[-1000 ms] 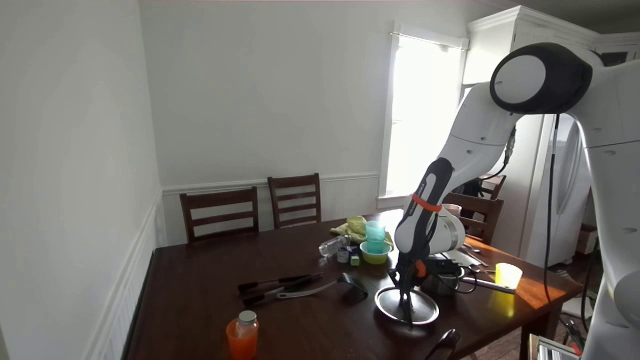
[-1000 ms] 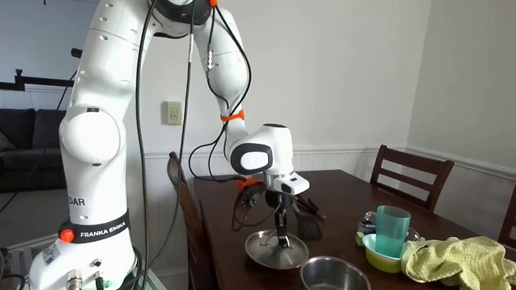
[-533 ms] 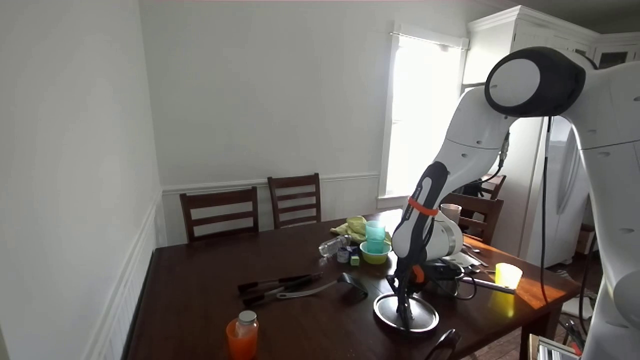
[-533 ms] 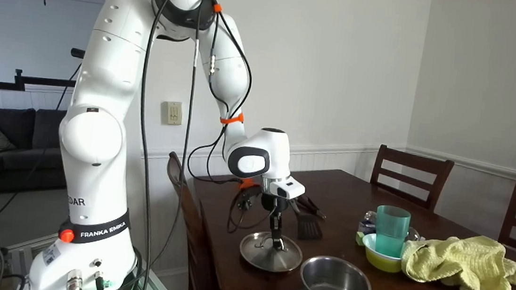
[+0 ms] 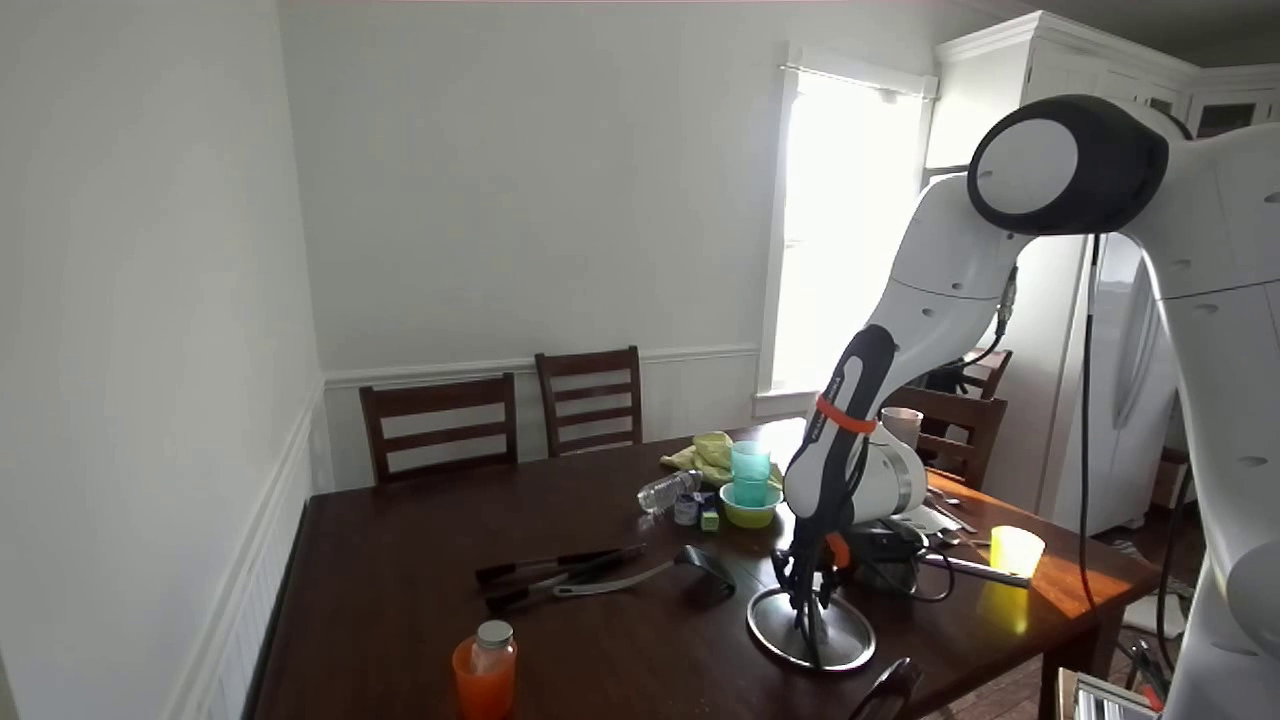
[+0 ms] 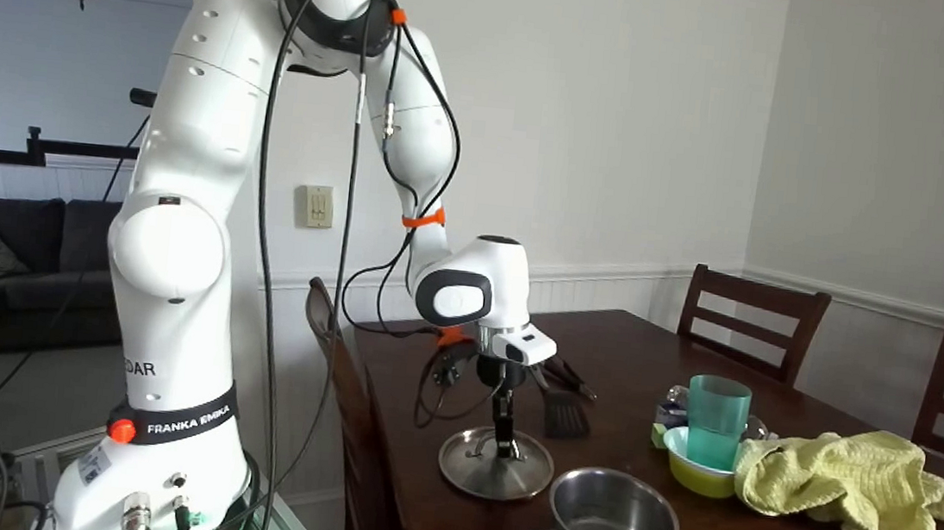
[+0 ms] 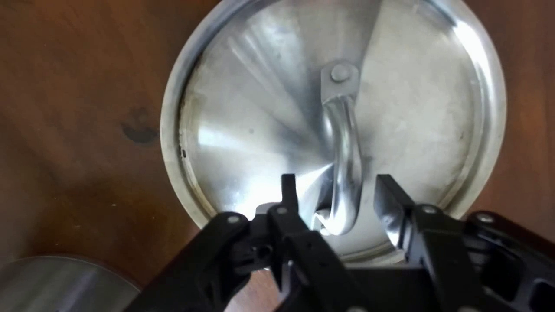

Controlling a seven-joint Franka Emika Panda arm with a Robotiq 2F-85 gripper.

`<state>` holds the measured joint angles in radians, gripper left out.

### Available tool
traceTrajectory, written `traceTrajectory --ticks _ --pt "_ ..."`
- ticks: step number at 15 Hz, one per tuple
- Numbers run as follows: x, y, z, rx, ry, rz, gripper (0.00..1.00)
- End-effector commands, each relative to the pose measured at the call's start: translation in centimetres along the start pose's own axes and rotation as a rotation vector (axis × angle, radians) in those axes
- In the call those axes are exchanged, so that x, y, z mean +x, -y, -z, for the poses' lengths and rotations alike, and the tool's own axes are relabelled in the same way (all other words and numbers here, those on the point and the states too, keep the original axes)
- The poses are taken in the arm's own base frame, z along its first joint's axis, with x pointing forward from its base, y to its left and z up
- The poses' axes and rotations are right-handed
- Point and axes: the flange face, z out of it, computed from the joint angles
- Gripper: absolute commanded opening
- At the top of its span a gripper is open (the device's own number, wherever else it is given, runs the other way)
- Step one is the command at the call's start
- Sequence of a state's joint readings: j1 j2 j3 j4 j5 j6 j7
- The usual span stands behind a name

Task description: Remove the lid from the pot and put it on the table to the left of the pot

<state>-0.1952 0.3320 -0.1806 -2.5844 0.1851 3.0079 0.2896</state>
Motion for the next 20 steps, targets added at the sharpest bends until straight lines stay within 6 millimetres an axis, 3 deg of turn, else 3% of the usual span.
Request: traceTrajectory --ticks 1,4,10,15,16,18,20 --pt "-0.1 -0.6 1.2 0.017 -0.014 0.002 0.82" --pt "0.3 -1.5 3.7 0.029 -0.029 -0.003 0.99" --pt "1.7 -4.5 10.7 0.052 -0.032 0.005 1.00" --pt "2.3 -5.4 17.2 0.073 -0.017 0.027 1.00" --pt "3.2 -4.8 14.7 0.057 -0.021 0.018 1.00" --pt "3.1 -4.9 16.7 0.074 -0.020 0.018 1.00" --pt "2.9 -5.0 17.2 0.081 -0.021 0.018 1.00"
